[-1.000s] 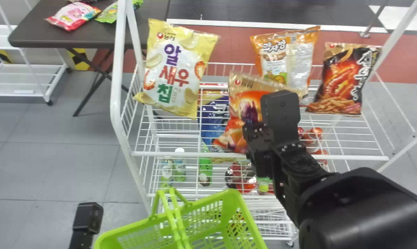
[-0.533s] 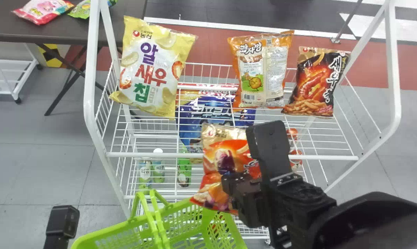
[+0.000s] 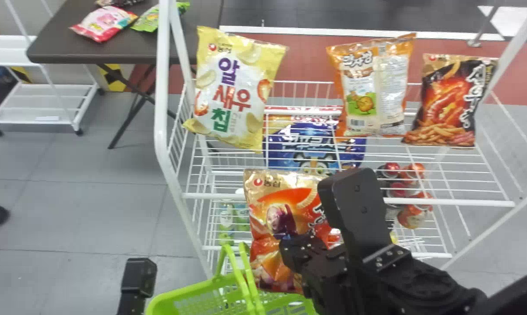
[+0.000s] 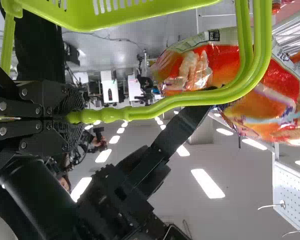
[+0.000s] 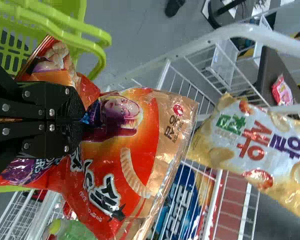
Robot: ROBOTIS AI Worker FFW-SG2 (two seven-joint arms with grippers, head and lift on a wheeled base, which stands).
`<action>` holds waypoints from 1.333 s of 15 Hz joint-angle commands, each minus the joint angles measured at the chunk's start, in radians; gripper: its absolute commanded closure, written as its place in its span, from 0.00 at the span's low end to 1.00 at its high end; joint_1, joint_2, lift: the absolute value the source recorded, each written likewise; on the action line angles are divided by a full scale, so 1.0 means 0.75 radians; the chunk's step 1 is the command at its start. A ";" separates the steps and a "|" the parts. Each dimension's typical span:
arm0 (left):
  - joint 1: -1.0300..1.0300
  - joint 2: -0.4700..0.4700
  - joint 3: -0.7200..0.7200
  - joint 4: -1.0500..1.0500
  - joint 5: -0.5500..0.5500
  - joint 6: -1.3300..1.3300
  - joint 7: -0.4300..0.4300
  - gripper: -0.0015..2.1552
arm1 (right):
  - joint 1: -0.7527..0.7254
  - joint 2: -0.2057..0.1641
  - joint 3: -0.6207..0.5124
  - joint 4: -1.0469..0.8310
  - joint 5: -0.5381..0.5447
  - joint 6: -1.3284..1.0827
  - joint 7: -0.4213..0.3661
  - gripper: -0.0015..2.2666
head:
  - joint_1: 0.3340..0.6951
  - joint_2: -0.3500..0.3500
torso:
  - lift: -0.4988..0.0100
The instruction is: Hold basket handle with left hand then pick Saewookkang with right hand and place into basket
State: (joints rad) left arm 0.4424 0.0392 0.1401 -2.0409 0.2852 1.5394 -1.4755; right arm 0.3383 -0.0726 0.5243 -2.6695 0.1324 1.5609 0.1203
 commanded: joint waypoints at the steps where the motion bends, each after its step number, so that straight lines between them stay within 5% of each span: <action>1: 0.007 -0.003 -0.001 -0.015 0.002 0.042 0.002 1.00 | -0.005 -0.003 0.031 -0.001 0.087 0.015 0.114 0.99 | 1.00 0.56 | 0.95; 5: 0.020 -0.003 0.020 -0.054 0.002 0.042 0.006 1.00 | -0.013 -0.024 0.154 -0.001 0.535 0.015 0.603 0.99 | 1.00 0.67 | 0.95; 9: 0.016 -0.003 0.079 -0.079 0.021 0.042 0.008 1.00 | 0.015 -0.067 0.211 -0.001 0.854 0.015 0.844 0.99 | 1.00 0.68 | 0.95; 11: 0.016 -0.003 0.102 -0.079 0.039 0.042 0.008 1.00 | 0.030 -0.091 0.199 -0.001 0.897 0.015 0.944 0.97 | 1.00 0.67 | 0.95; 13: 0.014 -0.009 0.102 -0.081 0.039 0.042 0.012 1.00 | 0.044 -0.104 0.199 0.001 0.903 0.015 1.014 0.73 | 1.00 0.66 | 0.95; 14: 0.011 -0.009 0.102 -0.081 0.039 0.042 0.012 1.00 | 0.050 -0.106 0.201 -0.001 0.905 0.015 1.032 0.22 | 1.00 0.66 | 0.95; 15: 0.011 -0.009 0.102 -0.081 0.039 0.042 0.014 1.00 | 0.050 -0.110 0.209 -0.001 0.934 0.015 1.046 0.00 | 1.00 0.67 | 0.95; 20: 0.005 -0.013 0.100 -0.071 0.041 0.042 0.018 1.00 | 0.048 -0.108 0.199 -0.001 0.940 0.015 0.993 0.03 | 1.00 0.65 | 0.95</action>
State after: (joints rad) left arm 0.4481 0.0307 0.2153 -2.0982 0.3160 1.5394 -1.4618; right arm 0.3748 -0.1540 0.6749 -2.6704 0.8388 1.5609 0.8874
